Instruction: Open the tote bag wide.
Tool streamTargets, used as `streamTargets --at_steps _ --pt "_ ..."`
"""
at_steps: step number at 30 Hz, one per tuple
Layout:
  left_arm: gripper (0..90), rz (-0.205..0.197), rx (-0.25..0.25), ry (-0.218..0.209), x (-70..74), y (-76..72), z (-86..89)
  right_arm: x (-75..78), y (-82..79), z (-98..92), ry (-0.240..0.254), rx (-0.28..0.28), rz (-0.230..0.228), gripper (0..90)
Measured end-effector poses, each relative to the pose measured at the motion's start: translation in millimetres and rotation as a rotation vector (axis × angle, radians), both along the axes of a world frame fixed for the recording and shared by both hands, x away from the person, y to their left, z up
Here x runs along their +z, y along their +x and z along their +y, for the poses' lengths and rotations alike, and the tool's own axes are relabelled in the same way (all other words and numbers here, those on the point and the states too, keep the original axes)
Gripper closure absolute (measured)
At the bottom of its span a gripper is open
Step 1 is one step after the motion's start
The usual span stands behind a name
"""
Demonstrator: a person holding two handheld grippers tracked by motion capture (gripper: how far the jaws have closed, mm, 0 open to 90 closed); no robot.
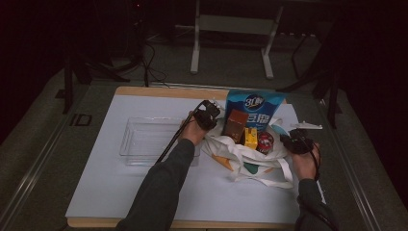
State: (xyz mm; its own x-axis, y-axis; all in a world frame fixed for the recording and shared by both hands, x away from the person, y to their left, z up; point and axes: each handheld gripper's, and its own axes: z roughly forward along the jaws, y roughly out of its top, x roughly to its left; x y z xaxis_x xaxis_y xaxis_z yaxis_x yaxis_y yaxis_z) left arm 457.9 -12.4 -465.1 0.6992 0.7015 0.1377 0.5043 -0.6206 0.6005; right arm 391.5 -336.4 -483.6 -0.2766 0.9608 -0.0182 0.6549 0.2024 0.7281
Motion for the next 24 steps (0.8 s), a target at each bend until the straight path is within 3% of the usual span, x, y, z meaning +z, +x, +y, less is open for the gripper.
streamTargets --at_steps 7,11,15,18,21,24 --pt "88.9 0.028 0.026 0.023 -6.0 2.8 -4.5 -5.4 1.1 0.6 0.009 -0.015 0.013 87.8" --pt "86.8 -0.018 0.006 0.059 0.0 -5.7 -7.8 -2.8 0.1 2.5 -0.001 -0.021 0.011 87.5" --pt "80.4 -0.022 0.004 -0.016 10.1 -10.2 1.6 5.0 -4.9 2.6 0.002 -0.002 -0.006 86.3" --pt "75.2 -0.034 0.008 -0.060 18.4 -16.0 8.8 15.0 -9.8 3.0 0.004 0.026 -0.010 78.3" --pt "68.1 -0.062 0.003 -0.086 26.3 -24.8 13.9 26.4 -18.2 5.0 -0.017 0.049 -0.029 75.5" --pt "65.4 -0.085 -0.008 -0.085 31.3 -34.5 16.4 33.6 -28.7 6.9 -0.026 0.072 -0.056 71.7"
